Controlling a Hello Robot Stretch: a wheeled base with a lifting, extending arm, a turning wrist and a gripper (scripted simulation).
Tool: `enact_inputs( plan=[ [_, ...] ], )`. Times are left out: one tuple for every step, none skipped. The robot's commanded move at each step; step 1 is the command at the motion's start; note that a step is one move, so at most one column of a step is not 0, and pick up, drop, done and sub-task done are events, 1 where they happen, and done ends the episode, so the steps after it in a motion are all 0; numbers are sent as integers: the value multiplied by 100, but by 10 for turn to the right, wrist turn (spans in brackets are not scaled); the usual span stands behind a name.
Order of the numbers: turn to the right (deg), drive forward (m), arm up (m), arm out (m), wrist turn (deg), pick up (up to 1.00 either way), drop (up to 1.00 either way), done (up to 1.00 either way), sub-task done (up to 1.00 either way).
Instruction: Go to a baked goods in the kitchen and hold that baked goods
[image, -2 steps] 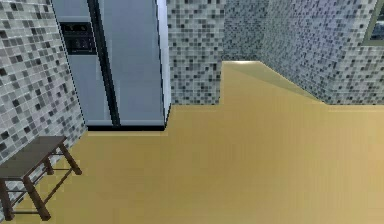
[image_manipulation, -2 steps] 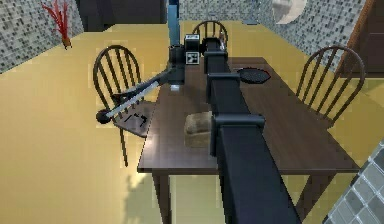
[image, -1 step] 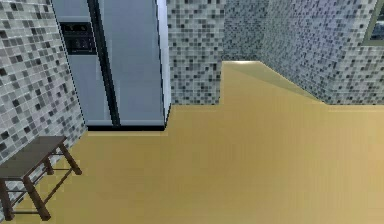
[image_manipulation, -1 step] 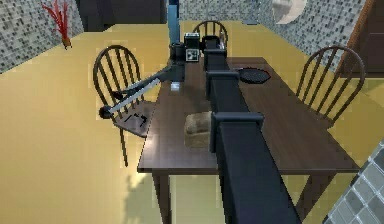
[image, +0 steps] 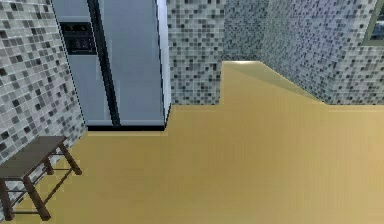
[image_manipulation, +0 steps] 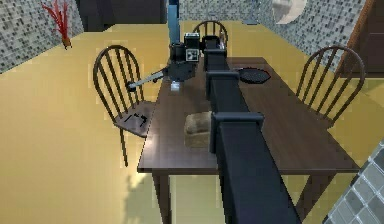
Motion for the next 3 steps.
enact_inputs(
  plan=[
    [0,0,0,0,420,0,0,0,0],
    [0,0,-26,0,0,0,0,0,0],
    [0,0,0,0,0,100,0,0,0]
  ],
)
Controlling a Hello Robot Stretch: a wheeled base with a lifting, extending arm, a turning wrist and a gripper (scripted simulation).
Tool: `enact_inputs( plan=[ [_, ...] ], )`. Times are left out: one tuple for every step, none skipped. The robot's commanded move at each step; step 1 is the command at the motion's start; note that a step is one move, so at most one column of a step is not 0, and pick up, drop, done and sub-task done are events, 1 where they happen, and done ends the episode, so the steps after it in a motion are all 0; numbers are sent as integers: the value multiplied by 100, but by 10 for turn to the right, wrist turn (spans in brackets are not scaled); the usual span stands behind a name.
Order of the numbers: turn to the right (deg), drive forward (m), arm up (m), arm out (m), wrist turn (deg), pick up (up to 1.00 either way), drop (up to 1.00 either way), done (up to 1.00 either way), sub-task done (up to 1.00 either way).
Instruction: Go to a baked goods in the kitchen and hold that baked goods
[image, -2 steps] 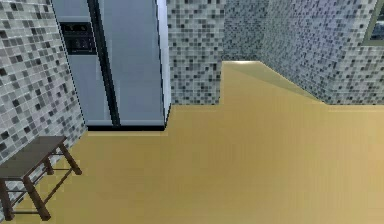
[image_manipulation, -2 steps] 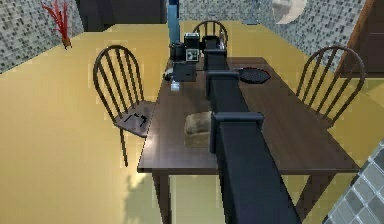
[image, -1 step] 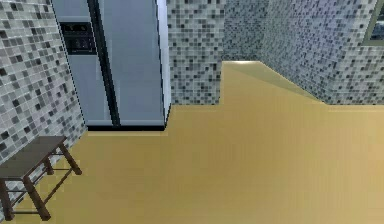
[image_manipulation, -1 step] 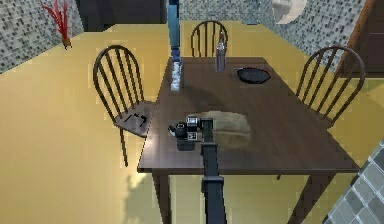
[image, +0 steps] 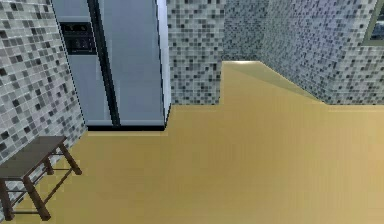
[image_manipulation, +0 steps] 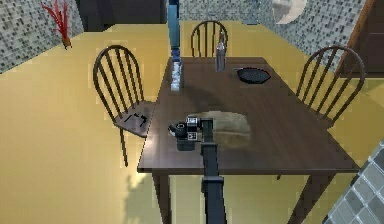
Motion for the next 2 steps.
enact_inputs(
  plan=[
    [0,0,10,0,0,0,0,0,0],
    [0,0,0,0,0,0,0,100,0]
  ],
)
